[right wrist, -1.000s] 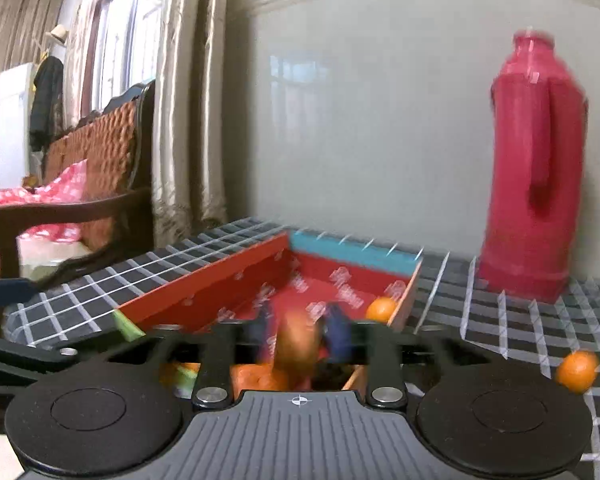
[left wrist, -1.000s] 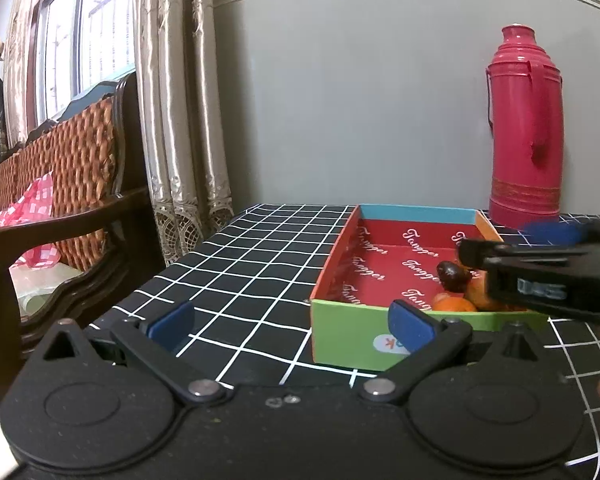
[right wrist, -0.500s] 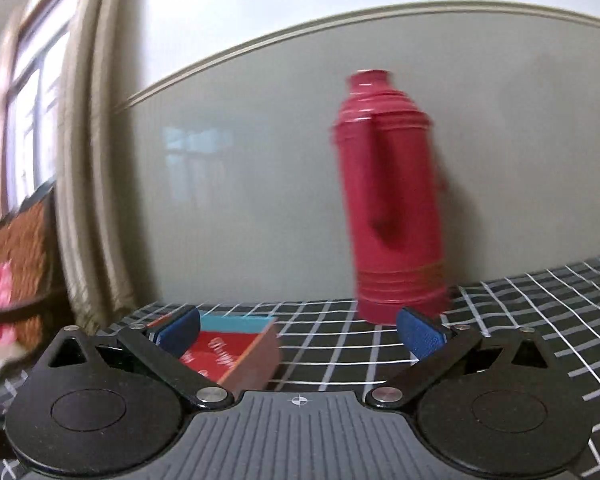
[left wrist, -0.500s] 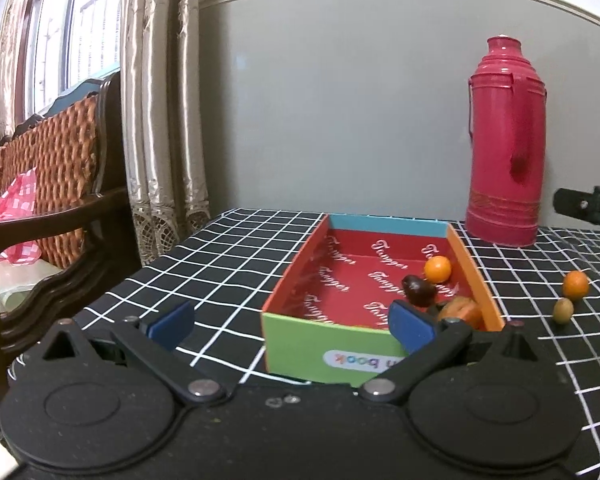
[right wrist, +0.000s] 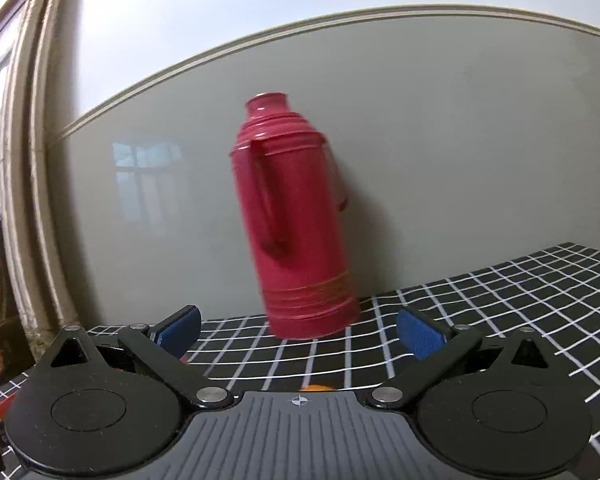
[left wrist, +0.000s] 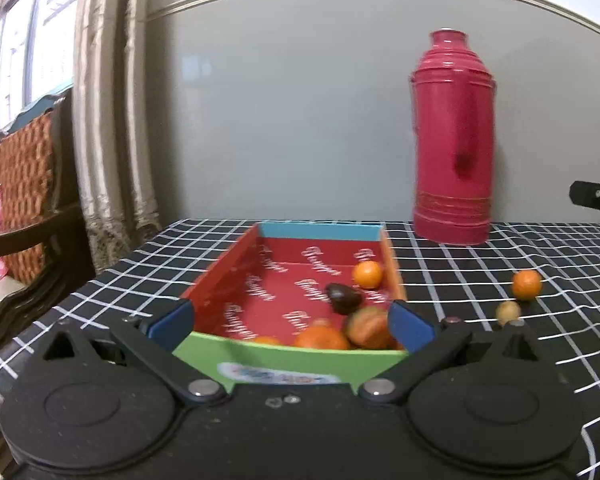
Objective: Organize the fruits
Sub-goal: 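Reach the left gripper to the small round potato and grasp it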
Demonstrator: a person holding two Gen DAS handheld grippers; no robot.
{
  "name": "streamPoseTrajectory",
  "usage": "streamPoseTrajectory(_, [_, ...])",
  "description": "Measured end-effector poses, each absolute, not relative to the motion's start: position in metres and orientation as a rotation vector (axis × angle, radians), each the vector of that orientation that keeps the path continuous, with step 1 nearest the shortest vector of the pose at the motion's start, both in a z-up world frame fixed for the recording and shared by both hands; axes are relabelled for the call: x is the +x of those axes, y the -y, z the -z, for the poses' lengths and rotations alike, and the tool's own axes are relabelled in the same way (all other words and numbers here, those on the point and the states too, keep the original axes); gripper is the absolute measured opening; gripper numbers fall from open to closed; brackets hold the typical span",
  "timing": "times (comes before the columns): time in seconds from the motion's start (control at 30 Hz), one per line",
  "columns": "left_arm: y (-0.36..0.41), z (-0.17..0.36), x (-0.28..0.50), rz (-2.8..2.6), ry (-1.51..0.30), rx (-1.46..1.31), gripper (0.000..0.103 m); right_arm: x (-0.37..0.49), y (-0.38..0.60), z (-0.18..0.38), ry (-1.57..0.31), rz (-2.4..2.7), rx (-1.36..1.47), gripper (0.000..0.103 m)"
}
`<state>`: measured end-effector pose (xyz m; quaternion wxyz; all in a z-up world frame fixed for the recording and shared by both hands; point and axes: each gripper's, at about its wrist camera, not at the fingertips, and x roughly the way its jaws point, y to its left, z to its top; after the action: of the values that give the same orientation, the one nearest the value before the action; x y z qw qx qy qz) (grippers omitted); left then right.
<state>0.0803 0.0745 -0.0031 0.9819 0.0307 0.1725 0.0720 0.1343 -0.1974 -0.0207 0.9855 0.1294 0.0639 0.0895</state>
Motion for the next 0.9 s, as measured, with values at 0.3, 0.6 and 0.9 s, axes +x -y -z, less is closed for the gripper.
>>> streamPoseTrajectory(0.3, [-0.028,0.008,0.092,-0.055,-0.349,0.085,0.097,0.126,0.231,0.022,-0.136,-0.139,0.229,0.103])
streamPoseTrajectory(0.6, [0.008,0.013,0.106,0.019,-0.359,0.1,0.097,0.124,0.264,0.025,-0.161,-0.089,0.189,0.103])
streamPoseTrajectory(0.9, [0.046,0.023,0.133,0.091,-0.401,0.123,0.094,0.126,0.295,0.03,-0.184,-0.036,0.145,0.103])
